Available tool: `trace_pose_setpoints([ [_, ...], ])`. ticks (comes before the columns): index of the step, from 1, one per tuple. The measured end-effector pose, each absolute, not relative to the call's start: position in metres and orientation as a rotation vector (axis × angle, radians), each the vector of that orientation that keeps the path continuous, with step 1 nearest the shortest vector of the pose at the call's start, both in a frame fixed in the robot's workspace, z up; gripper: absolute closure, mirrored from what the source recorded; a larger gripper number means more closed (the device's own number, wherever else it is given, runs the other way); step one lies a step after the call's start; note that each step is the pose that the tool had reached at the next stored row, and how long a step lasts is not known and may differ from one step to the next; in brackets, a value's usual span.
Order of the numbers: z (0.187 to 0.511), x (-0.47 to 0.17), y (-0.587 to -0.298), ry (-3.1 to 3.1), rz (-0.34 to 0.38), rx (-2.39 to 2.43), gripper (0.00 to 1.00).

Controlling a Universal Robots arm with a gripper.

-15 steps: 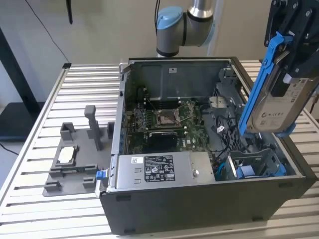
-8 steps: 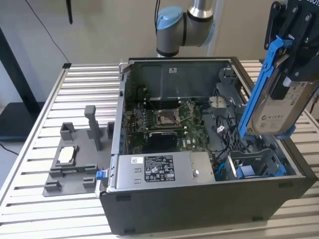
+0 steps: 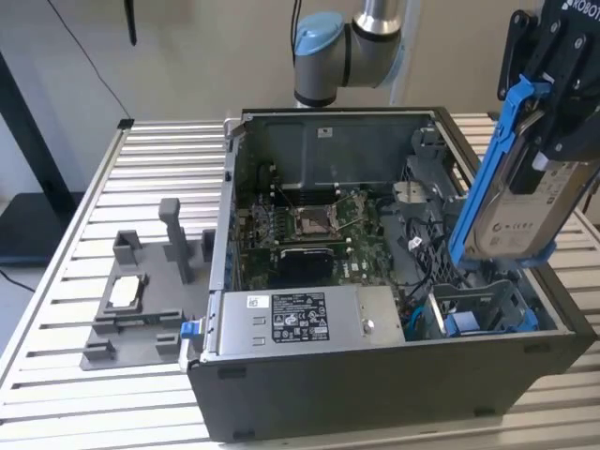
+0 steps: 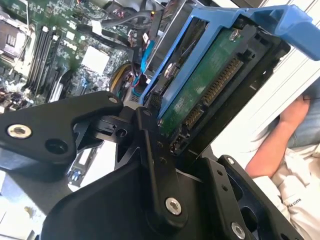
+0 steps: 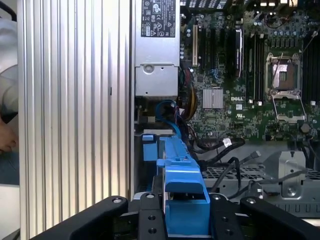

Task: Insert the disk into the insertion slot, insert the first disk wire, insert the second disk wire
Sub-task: 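Insert the disk into the insertion slot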

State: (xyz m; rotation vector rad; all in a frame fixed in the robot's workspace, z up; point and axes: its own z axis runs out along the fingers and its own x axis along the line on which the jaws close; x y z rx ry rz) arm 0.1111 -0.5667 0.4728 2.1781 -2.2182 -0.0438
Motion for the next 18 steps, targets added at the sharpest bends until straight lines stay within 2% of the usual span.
trace_pose_setpoints([
  [18, 0.457, 0.113, -0.573, -2.218, -0.044, 2.178, 0.67],
])
